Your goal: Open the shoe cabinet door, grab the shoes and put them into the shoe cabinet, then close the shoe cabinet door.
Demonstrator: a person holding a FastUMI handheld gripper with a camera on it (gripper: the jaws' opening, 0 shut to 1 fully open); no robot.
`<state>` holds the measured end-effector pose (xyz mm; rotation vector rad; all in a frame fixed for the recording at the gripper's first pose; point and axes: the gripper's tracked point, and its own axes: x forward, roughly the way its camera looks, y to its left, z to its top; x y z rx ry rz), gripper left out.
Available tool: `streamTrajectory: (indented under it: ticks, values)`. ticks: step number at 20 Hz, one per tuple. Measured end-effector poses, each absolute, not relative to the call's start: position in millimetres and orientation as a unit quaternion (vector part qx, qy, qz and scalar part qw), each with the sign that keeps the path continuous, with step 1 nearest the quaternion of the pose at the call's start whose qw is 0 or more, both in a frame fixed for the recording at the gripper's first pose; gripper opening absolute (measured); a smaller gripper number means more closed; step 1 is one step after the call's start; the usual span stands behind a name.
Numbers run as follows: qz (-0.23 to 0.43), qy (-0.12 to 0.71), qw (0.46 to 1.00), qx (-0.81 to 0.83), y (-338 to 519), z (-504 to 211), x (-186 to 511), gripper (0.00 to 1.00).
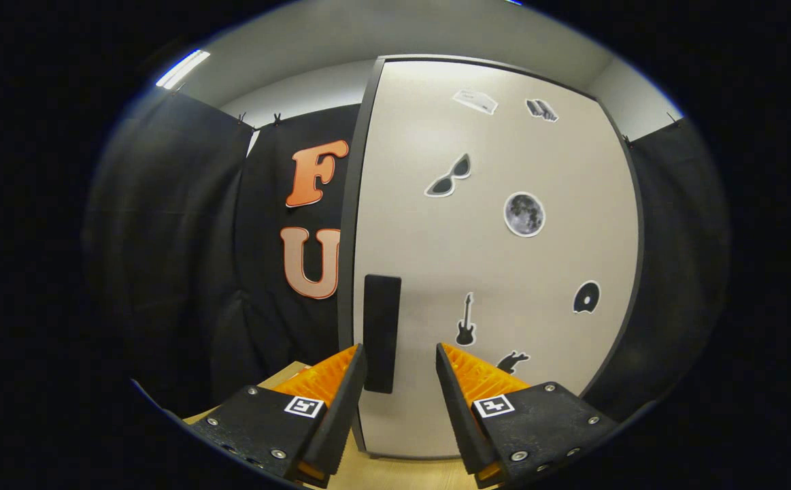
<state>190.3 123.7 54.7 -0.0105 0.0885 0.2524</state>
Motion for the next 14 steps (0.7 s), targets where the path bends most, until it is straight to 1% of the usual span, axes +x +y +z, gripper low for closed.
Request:
streamTrajectory:
  ticks: [8,14]
  values:
    - [0.069,0.047,0.996,-0.017,59,70,95,0.66]
    - [0.031,0.042,0.999,-0.008,26,76,28,0.67]
